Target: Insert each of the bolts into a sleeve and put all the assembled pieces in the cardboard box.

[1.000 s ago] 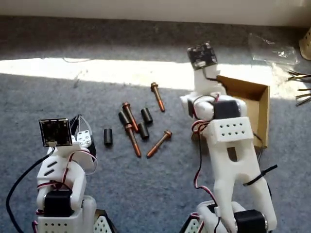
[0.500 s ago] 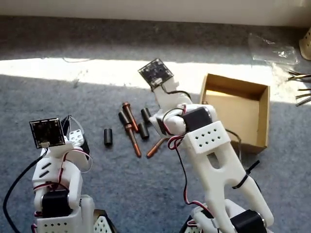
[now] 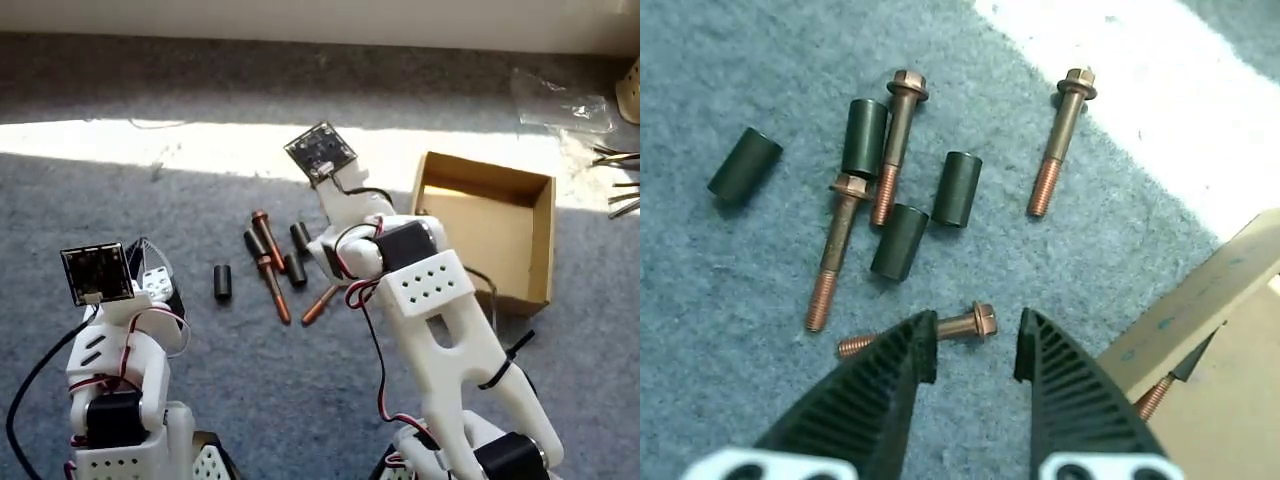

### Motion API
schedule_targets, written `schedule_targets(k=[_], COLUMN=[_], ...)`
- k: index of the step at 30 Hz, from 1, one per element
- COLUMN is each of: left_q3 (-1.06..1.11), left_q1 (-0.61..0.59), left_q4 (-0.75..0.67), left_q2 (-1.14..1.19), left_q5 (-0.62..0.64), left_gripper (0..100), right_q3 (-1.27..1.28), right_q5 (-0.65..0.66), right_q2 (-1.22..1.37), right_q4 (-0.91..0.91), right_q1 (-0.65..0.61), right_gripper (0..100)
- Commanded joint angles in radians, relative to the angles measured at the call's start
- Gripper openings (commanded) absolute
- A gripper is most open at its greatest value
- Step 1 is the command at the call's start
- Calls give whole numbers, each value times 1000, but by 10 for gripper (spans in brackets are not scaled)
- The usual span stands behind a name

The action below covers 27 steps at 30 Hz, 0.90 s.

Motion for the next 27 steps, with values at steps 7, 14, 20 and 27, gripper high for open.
schedule_targets(k=[7,14,20,27], left_q3=[-13,-13,-16,-16], left_q1=[-13,-15,-68,-73], left_q4=[-21,-21,-21,-21], left_q2=[5,5,5,5], left_q5=[-2,-3,-2,-2], left_gripper=[5,5,5,5], right_q3=[-18,-93,-280,-515], right_q5=[12,14,72,83], right_q2=[21,297,481,651], right_q4=[-10,-70,-35,53], right_q1=[-85,-94,-73,-70], right_gripper=[120,119,121,124])
